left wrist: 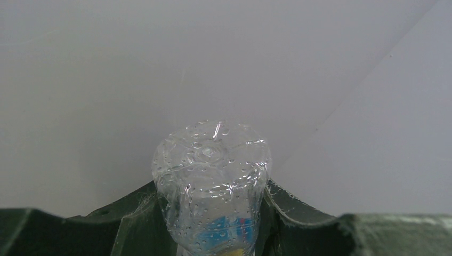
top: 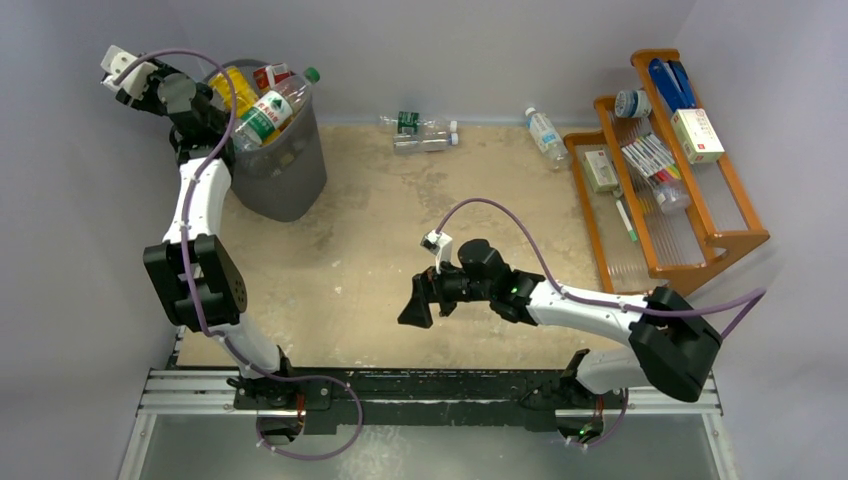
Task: Put the plastic bottles in the bin
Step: Place the plastic bottle in the trash bin.
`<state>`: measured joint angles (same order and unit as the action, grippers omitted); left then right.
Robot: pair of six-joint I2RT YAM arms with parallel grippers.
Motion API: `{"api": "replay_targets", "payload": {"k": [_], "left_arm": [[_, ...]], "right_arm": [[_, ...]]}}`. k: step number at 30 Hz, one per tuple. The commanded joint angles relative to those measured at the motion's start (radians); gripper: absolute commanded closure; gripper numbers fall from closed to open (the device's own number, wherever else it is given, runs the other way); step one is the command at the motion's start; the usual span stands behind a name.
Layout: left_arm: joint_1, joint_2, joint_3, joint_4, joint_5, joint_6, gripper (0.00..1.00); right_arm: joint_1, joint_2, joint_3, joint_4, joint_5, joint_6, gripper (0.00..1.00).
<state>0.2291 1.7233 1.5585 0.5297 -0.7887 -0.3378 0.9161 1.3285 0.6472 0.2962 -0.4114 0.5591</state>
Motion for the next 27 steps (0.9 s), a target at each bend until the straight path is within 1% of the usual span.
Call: {"api": "replay_targets", "payload": {"k": [1,3,6,10,12,16,20,24,27], "left_arm": [[0.008,-0.001,-0.03,0.055,0.049,-0.021,0.67],[0.008,-0.017,-0.056,0.053,0.083,-0.032,0.65],[0.008,-0.027,-0.083,0.03,0.104,-0.048,0.57],[0.008,-0.033,-0.101,0.004,0.139,-0.045,0.54],[0.008,-0.051,-0.123,0.003,0.141,-0.047,0.52],[0.007,-0.098,-0.143,-0.028,0.146,-0.043,0.39],[0.008,-0.142,-0.13,-0.09,0.137,-0.036,0.28],[0.008,-0.178,-0.09,-0.18,0.111,-0.036,0.23],[0.009,-0.21,-0.058,-0.265,0.072,-0.04,0.21]], "right_arm": [[0.001,0.002,-0.005,0.062,-0.012,0.012,0.0],[0.001,0.007,-0.003,0.064,-0.013,0.012,0.0],[0.001,0.013,-0.003,0.072,-0.013,0.013,0.0],[0.001,0.018,-0.001,0.075,-0.014,0.011,0.0],[0.001,0.018,-0.001,0.078,-0.012,0.009,0.0],[0.001,0.022,-0.003,0.091,-0.009,0.01,0.0],[0.001,0.023,-0.001,0.115,0.002,0.02,0.0],[0.001,0.017,-0.001,0.117,0.001,0.026,0.0],[0.001,0.004,0.011,0.072,0.005,0.011,0.0]]}}
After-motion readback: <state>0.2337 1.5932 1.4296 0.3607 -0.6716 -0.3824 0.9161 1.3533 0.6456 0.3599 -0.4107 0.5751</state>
